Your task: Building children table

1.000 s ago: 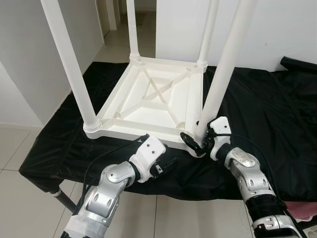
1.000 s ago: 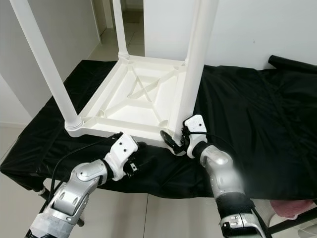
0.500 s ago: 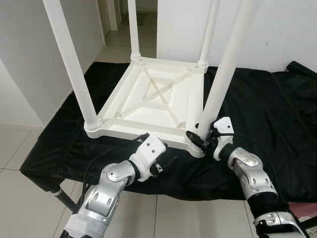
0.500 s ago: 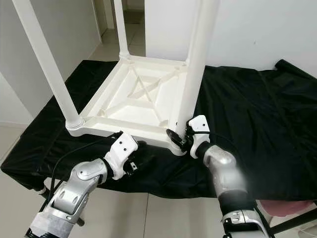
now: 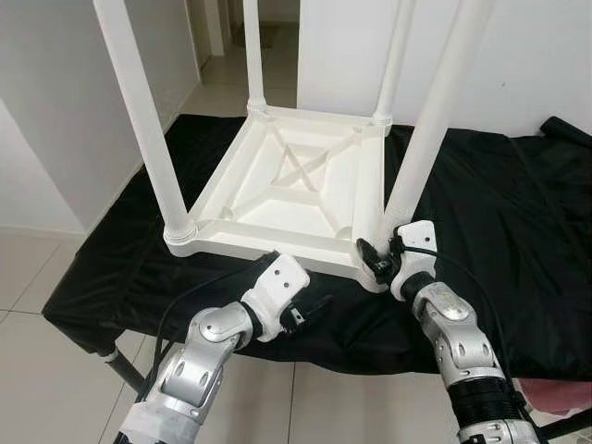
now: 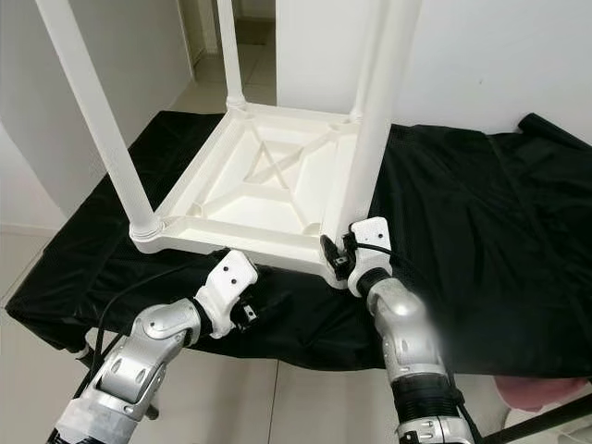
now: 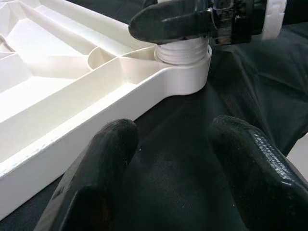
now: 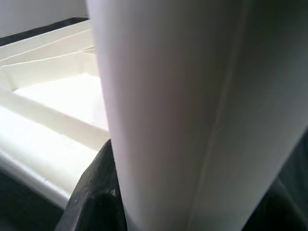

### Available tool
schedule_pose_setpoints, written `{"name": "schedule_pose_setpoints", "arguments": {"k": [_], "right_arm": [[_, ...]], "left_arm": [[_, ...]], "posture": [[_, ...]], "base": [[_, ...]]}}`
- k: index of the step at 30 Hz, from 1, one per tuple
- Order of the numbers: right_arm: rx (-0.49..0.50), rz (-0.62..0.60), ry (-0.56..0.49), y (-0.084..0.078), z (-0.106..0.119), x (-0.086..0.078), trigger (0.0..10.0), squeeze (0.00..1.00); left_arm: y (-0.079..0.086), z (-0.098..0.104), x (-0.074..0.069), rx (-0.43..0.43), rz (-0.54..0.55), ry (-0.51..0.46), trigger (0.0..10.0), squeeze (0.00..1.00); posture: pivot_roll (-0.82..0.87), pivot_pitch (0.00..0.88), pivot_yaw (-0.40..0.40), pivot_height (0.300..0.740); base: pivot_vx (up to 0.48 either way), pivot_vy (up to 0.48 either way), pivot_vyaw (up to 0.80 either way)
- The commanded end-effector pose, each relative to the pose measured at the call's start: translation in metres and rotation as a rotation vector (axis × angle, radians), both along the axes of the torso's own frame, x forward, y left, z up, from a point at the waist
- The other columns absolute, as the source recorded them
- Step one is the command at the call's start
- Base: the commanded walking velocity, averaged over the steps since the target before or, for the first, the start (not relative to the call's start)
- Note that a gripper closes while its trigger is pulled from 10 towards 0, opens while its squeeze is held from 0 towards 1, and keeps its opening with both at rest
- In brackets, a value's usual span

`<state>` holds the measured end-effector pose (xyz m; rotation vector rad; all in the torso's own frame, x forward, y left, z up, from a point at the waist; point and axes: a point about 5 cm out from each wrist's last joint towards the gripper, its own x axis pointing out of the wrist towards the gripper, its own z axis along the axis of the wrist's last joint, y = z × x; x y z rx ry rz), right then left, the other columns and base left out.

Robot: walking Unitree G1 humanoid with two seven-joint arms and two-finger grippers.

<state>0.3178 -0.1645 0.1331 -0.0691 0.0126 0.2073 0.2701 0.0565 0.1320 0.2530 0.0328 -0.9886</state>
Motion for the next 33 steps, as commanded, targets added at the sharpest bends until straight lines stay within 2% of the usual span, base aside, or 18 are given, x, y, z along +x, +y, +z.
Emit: {"name": "schedule_pose_setpoints", "arguments": {"k": [1, 3, 6, 7, 8, 11, 12, 13, 16, 18, 23, 25, 31, 33], "right_arm": [[0.022, -0.185, 0.102, -0.011, -0.018, -0.008, 10.0, 0.0], [0.022, -0.185, 0.102, -0.011, -0.018, -0.008, 10.0, 0.0], [0.057, -0.311, 0.108, -0.005, -0.021, -0.016, 10.0, 0.0], [0.057, -0.311, 0.108, -0.005, -0.021, -0.016, 10.0, 0.0], [0.08, -0.375, 0.109, 0.0, -0.023, -0.02, 10.0, 0.0], [0.093, -0.433, 0.106, 0.006, -0.025, -0.023, 10.0, 0.0], [0.118, -0.477, 0.111, 0.013, -0.026, -0.025, 10.0, 0.0], [0.118, -0.477, 0.111, 0.013, -0.026, -0.025, 10.0, 0.0], [0.163, -0.478, 0.111, 0.029, -0.025, -0.025, 10.0, 0.0], [0.19, -0.412, 0.09, 0.037, -0.02, -0.025, 10.0, 0.0], [0.188, -0.39, 0.074, 0.038, -0.017, -0.026, 10.0, 0.0], [0.188, -0.39, 0.07, 0.036, -0.017, -0.027, 10.0, 1.0], [0.196, -0.36, 0.03, 0.033, -0.012, -0.029, 10.0, 1.0], [0.195, -0.325, 0.0, 0.026, -0.008, -0.03, 10.0, 1.0]], "left_arm": [[0.001, -0.001, 0.001, -0.003, 0.046, -0.005, 10.0, 0.0], [0.001, -0.001, 0.001, -0.003, 0.046, -0.005, 10.0, 0.0], [0.001, -0.002, 0.0, -0.003, 0.042, -0.002, 10.0, 0.0], [0.001, -0.002, 0.0, -0.003, 0.042, -0.002, 10.0, 0.0], [0.0, -0.002, 0.0, -0.001, 0.039, -0.001, 10.0, 0.0], [-0.001, -0.002, 0.0, -0.002, 0.036, -0.001, 10.0, 0.0], [-0.002, -0.002, -0.001, -0.003, 0.035, -0.002, 10.0, 0.0], [-0.002, -0.002, -0.001, -0.003, 0.035, -0.002, 10.0, 0.0], [-0.002, -0.001, -0.001, -0.003, 0.032, -0.004, 10.0, 0.0], [-0.001, -0.001, -0.001, 0.0, 0.029, -0.005, 10.0, 0.0], [-0.001, -0.002, -0.002, 0.003, 0.027, -0.005, 10.0, 0.0], [-0.001, -0.002, -0.001, 0.004, 0.028, -0.006, 10.0, 0.0], [-0.001, -0.002, -0.002, 0.004, 0.028, -0.007, 10.0, 0.0], [-0.001, -0.003, -0.002, 0.004, 0.027, -0.007, 10.0, 0.0]], "posture": [[0.0, 0.042, 0.028, 0.74], [0.0, 0.042, 0.028, 0.74], [-0.01, 0.038, 0.027, 0.74], [-0.01, 0.038, 0.027, 0.74], [-0.01, 0.036, 0.027, 0.74], [0.0, 0.035, 0.025, 0.74], [0.01, 0.031, 0.026, 0.74], [0.01, 0.031, 0.026, 0.74], [0.01, 0.028, 0.025, 0.74], [0.01, 0.024, 0.027, 0.74], [0.02, 0.019, 0.024, 0.74], [0.02, 0.016, 0.021, 0.74], [0.01, 0.009, 0.017, 0.74], [0.01, 0.004, 0.017, 0.74]], "base": [[0.0, 0.0, 0.0], [0.0, 0.0, 0.0], [0.0, 0.0, 0.0], [0.0, 0.0, 0.0], [0.0, 0.0, 0.0], [0.0, 0.0, 0.0], [0.0, 0.0, 0.0], [0.0, 0.0, 0.0], [0.0, 0.0, 0.0], [0.0, 0.0, 0.0], [0.0, 0.0, 0.0], [0.0, 0.0, 0.0], [0.0, 0.0, 0.0], [0.0, 0.0, 0.0]]}}
